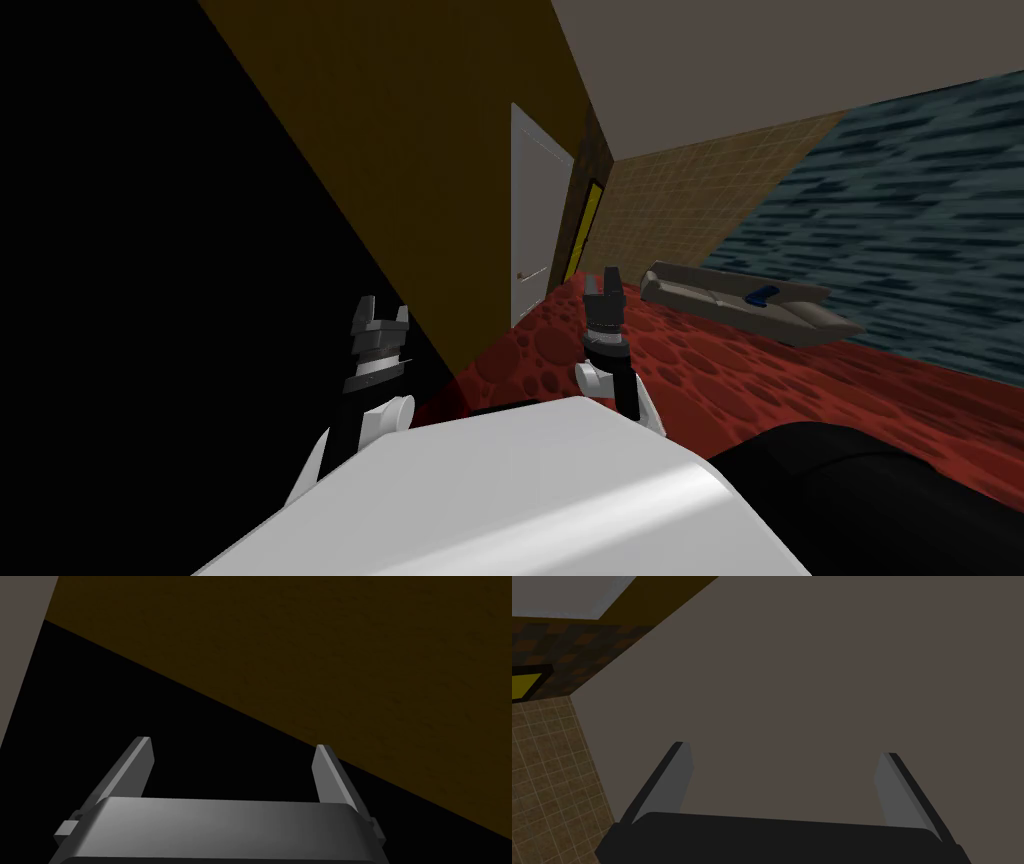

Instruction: Pull the door open

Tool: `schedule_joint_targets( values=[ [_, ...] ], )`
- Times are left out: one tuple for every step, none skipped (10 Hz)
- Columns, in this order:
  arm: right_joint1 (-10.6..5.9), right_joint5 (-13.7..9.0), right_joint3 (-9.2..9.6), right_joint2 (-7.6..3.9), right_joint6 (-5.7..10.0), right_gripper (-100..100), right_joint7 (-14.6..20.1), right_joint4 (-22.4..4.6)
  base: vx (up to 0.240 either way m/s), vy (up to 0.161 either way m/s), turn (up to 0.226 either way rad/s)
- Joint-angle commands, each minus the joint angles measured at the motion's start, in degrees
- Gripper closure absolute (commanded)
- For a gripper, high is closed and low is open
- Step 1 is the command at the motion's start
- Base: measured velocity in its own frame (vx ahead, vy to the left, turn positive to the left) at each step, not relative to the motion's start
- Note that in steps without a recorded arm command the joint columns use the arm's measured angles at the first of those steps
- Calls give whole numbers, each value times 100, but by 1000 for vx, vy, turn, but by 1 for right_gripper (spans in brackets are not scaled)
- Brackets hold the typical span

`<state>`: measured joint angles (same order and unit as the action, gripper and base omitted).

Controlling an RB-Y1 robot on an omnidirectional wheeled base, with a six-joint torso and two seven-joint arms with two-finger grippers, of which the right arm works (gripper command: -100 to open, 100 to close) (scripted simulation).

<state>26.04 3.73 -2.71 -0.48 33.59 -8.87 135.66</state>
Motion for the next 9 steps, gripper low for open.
schedule_joint_targets(
  values=[
    [-59,-21,5,-44,26,-100,31,-187,42,-27,91],
    [-84,-30,8,-60,38,-100,45,-266,64,-62,102],
    [-135,-47,12,-94,60,-100,72,-425,92,-91,105],
    [-193,-68,18,-130,86,-100,103,-610,118,-110,146],
    [-229,-80,21,-151,102,-100,122,-724,106,-100,111],
    [-266,-93,24,-172,118,-100,141,-838,85,-73,74],
    [-302,-106,27,-193,134,-100,161,-953,73,-59,72],
    [-341,-119,31,-215,152,-100,181,-1076,66,-59,101],
    [-386,-135,35,-238,172,-100,206,-1220,63,-59,107]
  ],
)
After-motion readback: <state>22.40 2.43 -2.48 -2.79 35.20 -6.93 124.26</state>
